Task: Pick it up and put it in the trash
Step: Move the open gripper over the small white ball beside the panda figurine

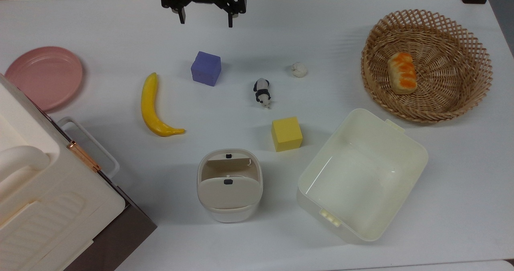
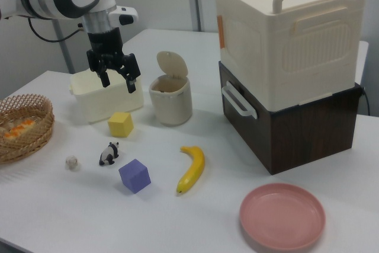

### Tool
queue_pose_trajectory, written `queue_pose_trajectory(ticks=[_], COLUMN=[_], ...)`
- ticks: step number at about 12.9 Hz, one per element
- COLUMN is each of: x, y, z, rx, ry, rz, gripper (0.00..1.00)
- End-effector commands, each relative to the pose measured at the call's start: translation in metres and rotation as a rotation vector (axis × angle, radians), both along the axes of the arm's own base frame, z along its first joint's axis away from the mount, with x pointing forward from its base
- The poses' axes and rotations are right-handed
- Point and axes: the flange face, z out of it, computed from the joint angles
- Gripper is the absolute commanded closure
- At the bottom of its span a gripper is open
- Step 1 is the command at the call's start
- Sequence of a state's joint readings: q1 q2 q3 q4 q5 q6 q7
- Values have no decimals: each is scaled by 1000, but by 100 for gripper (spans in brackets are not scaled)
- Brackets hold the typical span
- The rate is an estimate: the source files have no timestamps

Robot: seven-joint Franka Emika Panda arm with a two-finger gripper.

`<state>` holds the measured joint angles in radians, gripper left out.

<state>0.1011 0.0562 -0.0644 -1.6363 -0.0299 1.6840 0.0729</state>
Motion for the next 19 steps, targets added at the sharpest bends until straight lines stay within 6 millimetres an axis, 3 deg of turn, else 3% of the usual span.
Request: queue_pose_trajectory(ticks=[1,6,9,11,14,15,19], x=[6,21,32,36,13,0,-51], y=[4,9,13,27,50,71,205], z=[-10,-17,-50,-73,-122,-141,-229], rx=[-14,-16,-21,-22,-12,-8,-72], ry=[-19,-85,-31,11,195,269,476], rz=[29,40,76,105,282,332,470], gripper=[0,0,0,0,0,0,0])
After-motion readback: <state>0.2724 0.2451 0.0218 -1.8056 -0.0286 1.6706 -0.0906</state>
